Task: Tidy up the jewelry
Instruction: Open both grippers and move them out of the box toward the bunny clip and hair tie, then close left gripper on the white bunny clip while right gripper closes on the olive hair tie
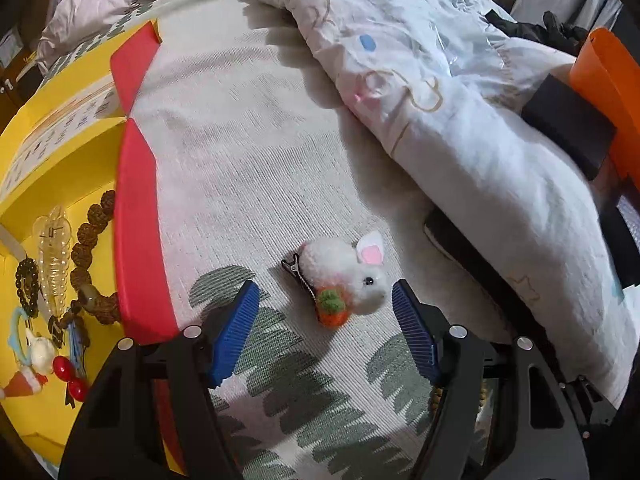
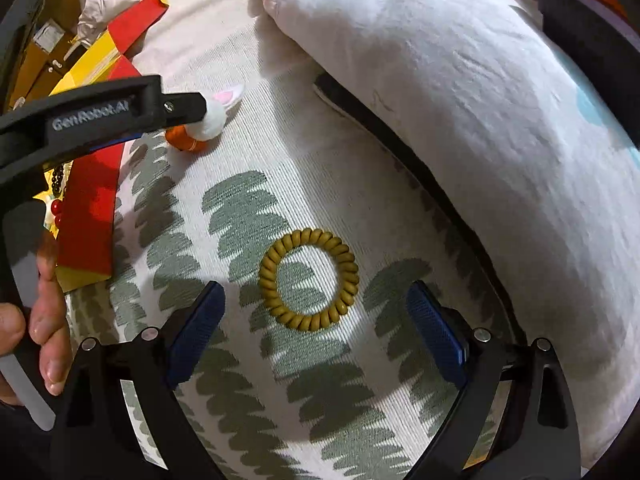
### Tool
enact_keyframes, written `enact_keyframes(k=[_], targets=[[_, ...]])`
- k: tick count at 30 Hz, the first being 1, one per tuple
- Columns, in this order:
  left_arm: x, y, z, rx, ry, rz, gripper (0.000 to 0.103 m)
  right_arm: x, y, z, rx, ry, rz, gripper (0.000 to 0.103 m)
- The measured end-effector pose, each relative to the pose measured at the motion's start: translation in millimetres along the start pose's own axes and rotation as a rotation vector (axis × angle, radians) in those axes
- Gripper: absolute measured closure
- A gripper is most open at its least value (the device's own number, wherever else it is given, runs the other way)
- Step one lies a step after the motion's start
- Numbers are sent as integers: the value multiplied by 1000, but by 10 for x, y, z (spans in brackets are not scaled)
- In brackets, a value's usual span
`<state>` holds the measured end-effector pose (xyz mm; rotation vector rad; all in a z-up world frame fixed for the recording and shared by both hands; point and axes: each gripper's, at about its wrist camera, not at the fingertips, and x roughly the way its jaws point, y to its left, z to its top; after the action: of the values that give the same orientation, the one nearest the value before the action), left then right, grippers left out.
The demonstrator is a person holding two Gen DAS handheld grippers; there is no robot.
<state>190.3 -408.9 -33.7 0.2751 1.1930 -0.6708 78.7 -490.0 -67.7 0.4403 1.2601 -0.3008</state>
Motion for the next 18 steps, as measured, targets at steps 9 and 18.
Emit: enact_keyframes(k=[9,18], targets=[[174,-43,15,4,34,15,37,146,141,105,-40,11,-55,18],[224,-91,43,1,32,4,42,249,106,155,-30,22,-45,27]])
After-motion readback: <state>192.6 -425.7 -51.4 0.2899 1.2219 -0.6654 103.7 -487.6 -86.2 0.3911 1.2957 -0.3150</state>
